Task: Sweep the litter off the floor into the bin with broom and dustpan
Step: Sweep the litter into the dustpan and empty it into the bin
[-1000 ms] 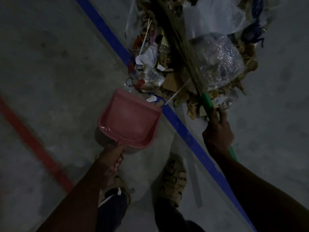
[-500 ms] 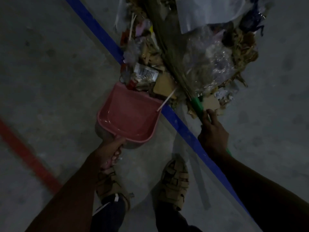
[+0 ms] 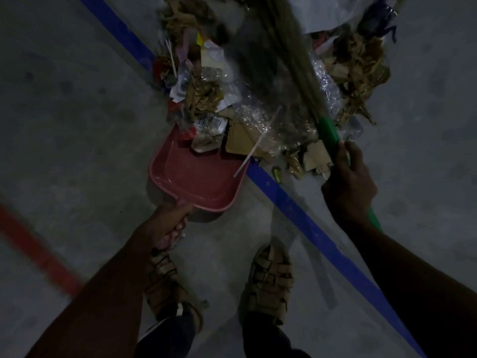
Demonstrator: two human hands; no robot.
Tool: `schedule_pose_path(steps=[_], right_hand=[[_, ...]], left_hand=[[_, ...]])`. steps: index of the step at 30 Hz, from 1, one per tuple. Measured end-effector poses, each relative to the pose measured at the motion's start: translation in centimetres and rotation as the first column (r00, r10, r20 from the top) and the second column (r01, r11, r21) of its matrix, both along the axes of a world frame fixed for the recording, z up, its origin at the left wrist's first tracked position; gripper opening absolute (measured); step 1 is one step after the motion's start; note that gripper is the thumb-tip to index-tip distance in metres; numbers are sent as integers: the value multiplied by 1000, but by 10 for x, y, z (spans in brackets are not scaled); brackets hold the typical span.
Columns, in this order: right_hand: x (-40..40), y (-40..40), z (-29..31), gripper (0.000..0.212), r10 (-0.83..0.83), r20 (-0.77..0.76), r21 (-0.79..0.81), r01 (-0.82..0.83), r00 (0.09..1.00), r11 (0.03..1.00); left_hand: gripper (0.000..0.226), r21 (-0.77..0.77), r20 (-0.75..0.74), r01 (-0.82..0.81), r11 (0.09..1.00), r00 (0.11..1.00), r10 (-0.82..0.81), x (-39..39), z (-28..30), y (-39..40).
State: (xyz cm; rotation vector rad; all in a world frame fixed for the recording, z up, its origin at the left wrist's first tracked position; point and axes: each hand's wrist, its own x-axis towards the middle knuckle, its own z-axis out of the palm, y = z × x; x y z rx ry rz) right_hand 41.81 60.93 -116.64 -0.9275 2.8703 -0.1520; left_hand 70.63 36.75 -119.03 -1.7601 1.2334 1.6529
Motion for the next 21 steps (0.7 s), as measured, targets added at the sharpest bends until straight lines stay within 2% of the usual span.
schedule_pose_path(steps=[3,6,14,21], right_hand=[[-20,0,-7,82,-28,31,125,24,999,992],[-22,5,-13,80,25,77,155,-37,997,987],[17,17,-28,63,125,192,51,-137,973,989],[48,40,-34,68,243,293,-30,-245,925,969]], left_hand=[[37,-41,2,16,999,1000,-16,-4,2,3],[39,-36,-14,-4,999,1000,3,-4,0,3],[41,-61,19,51,997,999,-50,-16,1,-6],[44,-125,-3,145,982,989,-146,-34,4,-19]])
